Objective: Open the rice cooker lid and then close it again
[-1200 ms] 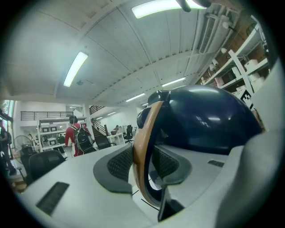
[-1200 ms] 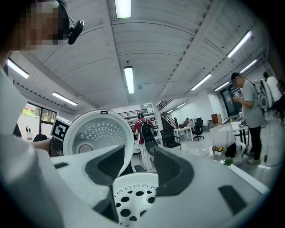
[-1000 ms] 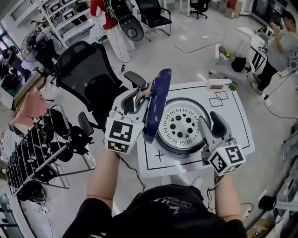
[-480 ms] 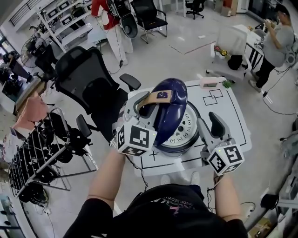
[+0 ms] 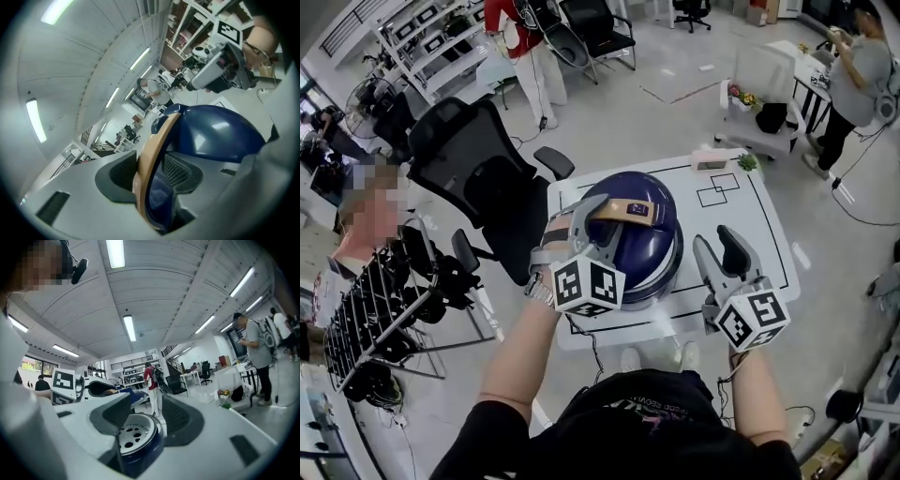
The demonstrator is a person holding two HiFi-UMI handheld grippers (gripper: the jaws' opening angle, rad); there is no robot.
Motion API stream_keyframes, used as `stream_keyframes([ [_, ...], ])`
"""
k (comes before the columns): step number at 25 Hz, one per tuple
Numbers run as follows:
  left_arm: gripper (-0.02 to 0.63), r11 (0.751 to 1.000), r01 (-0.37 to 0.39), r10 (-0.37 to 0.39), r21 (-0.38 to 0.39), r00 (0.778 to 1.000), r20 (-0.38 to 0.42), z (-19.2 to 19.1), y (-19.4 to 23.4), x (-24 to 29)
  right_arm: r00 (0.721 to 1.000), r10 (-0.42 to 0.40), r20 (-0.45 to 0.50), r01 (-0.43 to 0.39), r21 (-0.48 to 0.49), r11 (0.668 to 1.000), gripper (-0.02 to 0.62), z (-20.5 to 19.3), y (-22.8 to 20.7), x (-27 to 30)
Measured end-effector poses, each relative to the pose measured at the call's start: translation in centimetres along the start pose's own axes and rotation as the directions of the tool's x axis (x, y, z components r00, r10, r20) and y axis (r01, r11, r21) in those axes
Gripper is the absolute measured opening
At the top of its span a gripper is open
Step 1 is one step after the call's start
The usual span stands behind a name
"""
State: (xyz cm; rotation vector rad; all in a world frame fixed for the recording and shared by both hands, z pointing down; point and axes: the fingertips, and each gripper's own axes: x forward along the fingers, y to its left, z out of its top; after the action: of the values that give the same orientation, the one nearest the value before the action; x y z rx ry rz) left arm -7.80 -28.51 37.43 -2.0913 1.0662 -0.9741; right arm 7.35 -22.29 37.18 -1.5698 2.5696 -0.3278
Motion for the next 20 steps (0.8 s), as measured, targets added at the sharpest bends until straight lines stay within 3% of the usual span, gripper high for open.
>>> stream_keyframes([
  [8,0.167,0.991,0.007,0.004,0.134,0.997,-0.082,0.7,-3.1,1.4,0.999,0.043,-0.019,-0.043,0.003,0.999,0.198,0.0,-1.5,-0.7],
  [20,0.169,0.971,0.017,0.021,0.239,0.988,-0.154,0.6,-5.6,2.6,0.993,0.106,-0.043,-0.106,0.006,0.994,0.196,-0.1,-2.4,-0.3],
])
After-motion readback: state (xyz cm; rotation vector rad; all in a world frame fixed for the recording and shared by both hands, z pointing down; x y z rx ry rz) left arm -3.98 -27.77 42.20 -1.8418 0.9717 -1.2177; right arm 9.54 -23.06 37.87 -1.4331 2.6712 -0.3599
